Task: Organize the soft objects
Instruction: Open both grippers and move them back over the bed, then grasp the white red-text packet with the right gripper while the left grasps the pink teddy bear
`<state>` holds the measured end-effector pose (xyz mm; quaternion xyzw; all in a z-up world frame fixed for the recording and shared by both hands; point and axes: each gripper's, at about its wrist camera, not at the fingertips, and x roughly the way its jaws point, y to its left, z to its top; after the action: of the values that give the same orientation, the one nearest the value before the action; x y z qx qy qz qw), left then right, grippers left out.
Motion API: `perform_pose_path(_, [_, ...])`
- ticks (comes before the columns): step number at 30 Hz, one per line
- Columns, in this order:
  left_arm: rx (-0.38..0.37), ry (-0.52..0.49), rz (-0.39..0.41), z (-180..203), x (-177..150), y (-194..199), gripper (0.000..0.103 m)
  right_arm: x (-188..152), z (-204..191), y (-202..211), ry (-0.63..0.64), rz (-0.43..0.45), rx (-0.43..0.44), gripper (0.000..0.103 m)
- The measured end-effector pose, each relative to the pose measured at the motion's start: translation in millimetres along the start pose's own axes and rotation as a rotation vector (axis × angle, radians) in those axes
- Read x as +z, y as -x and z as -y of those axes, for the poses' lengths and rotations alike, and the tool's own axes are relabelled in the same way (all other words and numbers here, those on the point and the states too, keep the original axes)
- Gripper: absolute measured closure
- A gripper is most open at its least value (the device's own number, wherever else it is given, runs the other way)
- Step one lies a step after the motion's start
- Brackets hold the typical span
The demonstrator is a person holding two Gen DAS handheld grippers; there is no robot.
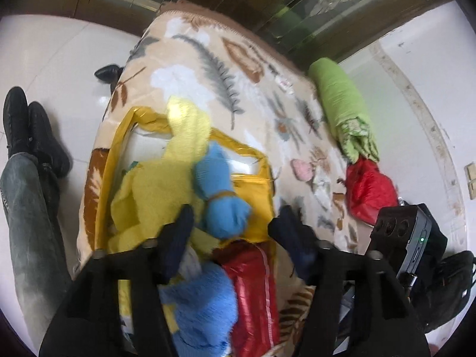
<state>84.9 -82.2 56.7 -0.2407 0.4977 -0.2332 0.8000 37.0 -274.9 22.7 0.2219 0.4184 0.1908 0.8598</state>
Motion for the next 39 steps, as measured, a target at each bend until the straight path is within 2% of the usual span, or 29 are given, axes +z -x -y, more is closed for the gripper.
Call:
perform_pose_path(7, [-0.005,-0.069,0.038,43.7,-19.1,10.2,0.04,-10.5,15.8,49.9,0.013,0.042,0.028,0.041])
perform_pose_path(14, [-0.017,-0.15,-0.007,87.4,-42.3,-8.6,0.04,-28.7,60.8,84.2,0.046,0.029,-0.11,0.041])
perform_pose_path(19, [-0.013,-0.193,-0.047,111.9,-52.7,-33.5,0.04,-22.6,98.0,102.3,0.041,0.039,-0.225,0.041])
perform_pose_path(22, [-0.019,-0.196,-0.055,117.3,-54.6,-41.9,0.04,-10.1,117.9,104.0,0.08,0.021,-0.281,0.041])
perform_pose_path(28, [-0.002,-0.199,-0.066,117.8,-54.5,-51.8,0.04,21.3,157.0,104.3,0.073,-0.014,-0.303,0.041])
perform_pose_path(31, [0.004,-0.199,-0.058,116.3,-51.9,-55.1,0.04,38.7,173.1,101.9,0.087,-0.028,-0.353,0.041])
perform_pose_path(36, [-0.012,-0.183,-0.068,110.9,-46.1,-64.1,0.04,77.2,187.4,105.3,0.14,0.007,-0.425,0.041])
perform_pose_path(39, [-0.02,-0.17,-0.08,108.0,-42.8,-67.9,0.04,102.4,196.6,98.2,0.13,-0.003,-0.404,0.041])
